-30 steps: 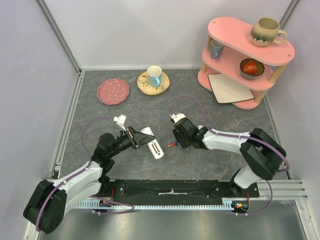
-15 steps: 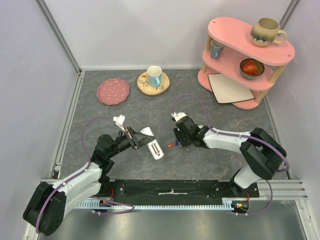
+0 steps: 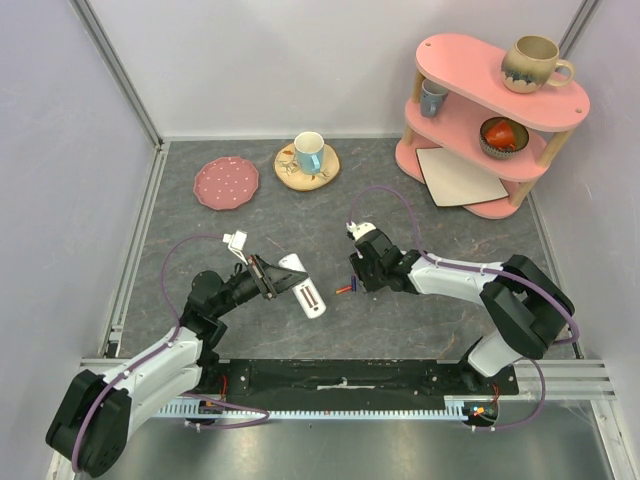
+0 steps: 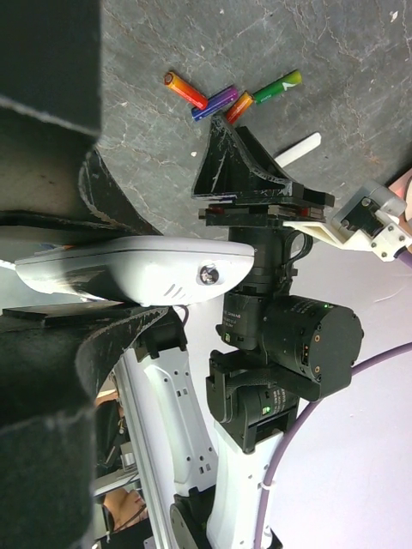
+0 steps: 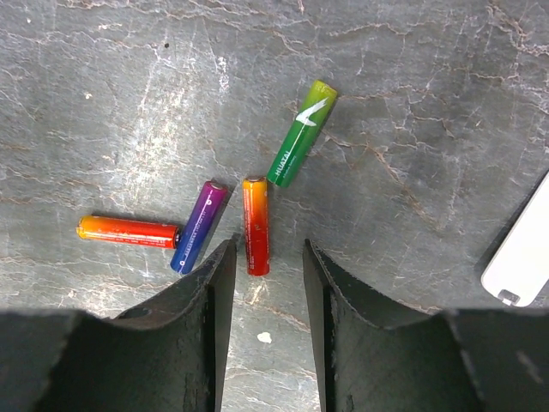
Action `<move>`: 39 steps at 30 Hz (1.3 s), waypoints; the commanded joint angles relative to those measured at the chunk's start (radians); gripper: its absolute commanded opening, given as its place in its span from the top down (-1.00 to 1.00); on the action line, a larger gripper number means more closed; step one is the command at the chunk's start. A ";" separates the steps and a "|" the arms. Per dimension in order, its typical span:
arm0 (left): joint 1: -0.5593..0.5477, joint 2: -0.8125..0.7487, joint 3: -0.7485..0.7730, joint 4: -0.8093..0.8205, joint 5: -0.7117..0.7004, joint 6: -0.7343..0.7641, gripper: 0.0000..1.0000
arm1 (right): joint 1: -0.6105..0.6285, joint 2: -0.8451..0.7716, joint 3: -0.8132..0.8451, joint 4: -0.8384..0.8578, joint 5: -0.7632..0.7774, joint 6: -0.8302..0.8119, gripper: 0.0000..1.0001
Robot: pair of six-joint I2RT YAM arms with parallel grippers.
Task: Load the batteries into the remote control
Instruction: Pick up the battery from the center of the board.
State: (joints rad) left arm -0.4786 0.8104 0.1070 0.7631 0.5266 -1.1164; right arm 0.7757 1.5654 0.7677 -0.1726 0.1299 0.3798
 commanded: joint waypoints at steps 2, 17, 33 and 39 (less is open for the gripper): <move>0.006 -0.016 -0.007 0.038 0.006 0.012 0.96 | -0.003 0.007 -0.005 -0.013 -0.047 -0.010 0.14; 0.006 0.035 -0.013 0.071 0.004 -0.005 0.96 | 0.005 0.039 -0.005 -0.028 -0.064 -0.021 0.35; 0.005 0.065 -0.006 0.077 -0.034 0.000 0.96 | 0.005 -0.122 -0.010 -0.076 -0.032 0.050 1.00; 0.006 0.151 0.026 0.155 -0.102 -0.023 0.96 | 0.007 -0.293 0.106 -0.243 -0.076 0.070 1.00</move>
State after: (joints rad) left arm -0.4786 0.9070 0.0944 0.7963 0.4843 -1.1175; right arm 0.7780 1.3922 0.7692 -0.3069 0.0910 0.4198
